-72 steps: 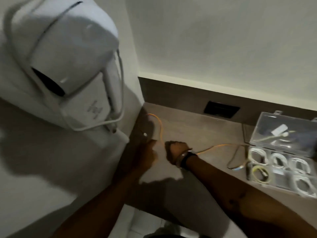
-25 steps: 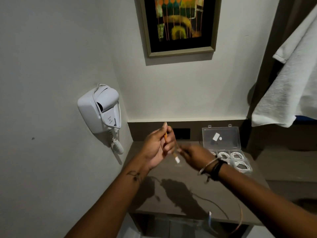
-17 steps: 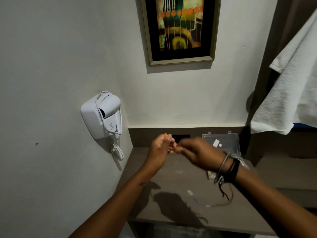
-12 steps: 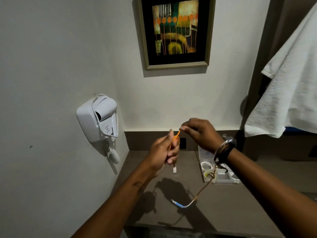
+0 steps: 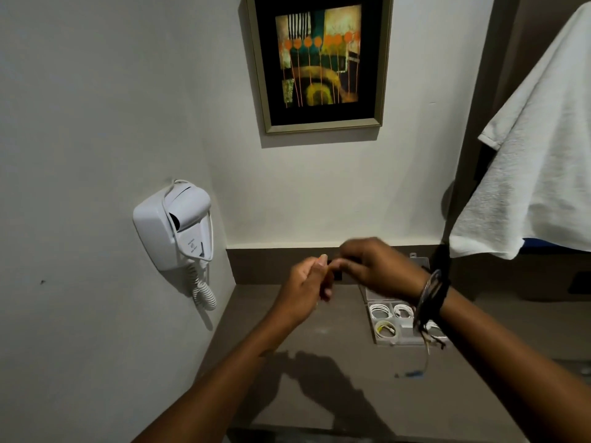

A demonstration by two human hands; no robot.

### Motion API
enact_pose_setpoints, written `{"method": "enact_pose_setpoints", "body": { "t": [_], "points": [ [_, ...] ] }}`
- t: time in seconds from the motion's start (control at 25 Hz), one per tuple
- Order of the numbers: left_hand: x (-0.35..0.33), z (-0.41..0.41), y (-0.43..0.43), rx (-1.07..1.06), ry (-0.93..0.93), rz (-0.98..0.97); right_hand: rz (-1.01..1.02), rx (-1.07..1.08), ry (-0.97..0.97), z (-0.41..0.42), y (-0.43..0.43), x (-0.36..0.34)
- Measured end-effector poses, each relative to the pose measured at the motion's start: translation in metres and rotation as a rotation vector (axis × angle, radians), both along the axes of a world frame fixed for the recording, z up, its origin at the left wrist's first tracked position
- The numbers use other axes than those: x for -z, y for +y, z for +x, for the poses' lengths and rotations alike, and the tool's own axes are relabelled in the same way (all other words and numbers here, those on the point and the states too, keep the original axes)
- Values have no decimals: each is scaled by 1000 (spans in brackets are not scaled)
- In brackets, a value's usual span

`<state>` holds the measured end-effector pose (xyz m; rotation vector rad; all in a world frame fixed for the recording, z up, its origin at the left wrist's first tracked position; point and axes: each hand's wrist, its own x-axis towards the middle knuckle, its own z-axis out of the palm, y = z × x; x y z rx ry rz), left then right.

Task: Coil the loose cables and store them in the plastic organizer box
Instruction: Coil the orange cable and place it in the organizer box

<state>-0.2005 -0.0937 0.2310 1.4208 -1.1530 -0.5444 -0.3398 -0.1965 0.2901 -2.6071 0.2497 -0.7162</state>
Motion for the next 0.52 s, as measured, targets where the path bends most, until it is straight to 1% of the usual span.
{"method": "enact_pose_setpoints", "body": {
  "t": [0.08, 0.12, 0.16, 0.2, 0.24, 0.28, 0.32, 0.36, 0.4, 0.44, 0.48, 0.52],
  "points": [
    [-12, -3, 2, 179, 212, 12, 84, 128, -165, 0, -19, -6],
    [-20, -5, 2, 255, 339, -15, 159, 153, -220, 1, -21, -2],
    [-27, -6, 1, 299, 455, -72, 215, 149, -222, 2, -18, 7],
    [-31, -6, -2, 304, 548, -141, 229, 127, -142, 5, -9, 19],
    [-34, -4, -8, 262, 599, -200, 213, 82, 2, 6, 3, 33],
    [-35, -1, -13, 178, 579, -232, 154, 40, 171, 8, 16, 47],
    [-32, 1, -18, 75, 481, -233, 77, 2, 303, 8, 28, 56],
    [-25, 4, -20, -20, 327, -203, 27, -34, 371, 7, 36, 60],
    [-16, 5, -19, -80, 156, -156, 12, -69, 386, 4, 40, 57],
    [-4, 6, -17, -98, 6, -111, -8, -85, 359, 1, 42, 48],
    [5, 7, -13, -88, -96, -71, -47, -70, 305, -3, 40, 36],
    [11, 9, -8, -57, -113, -27, -121, -29, 232, -6, 35, 22]
  ]
}}
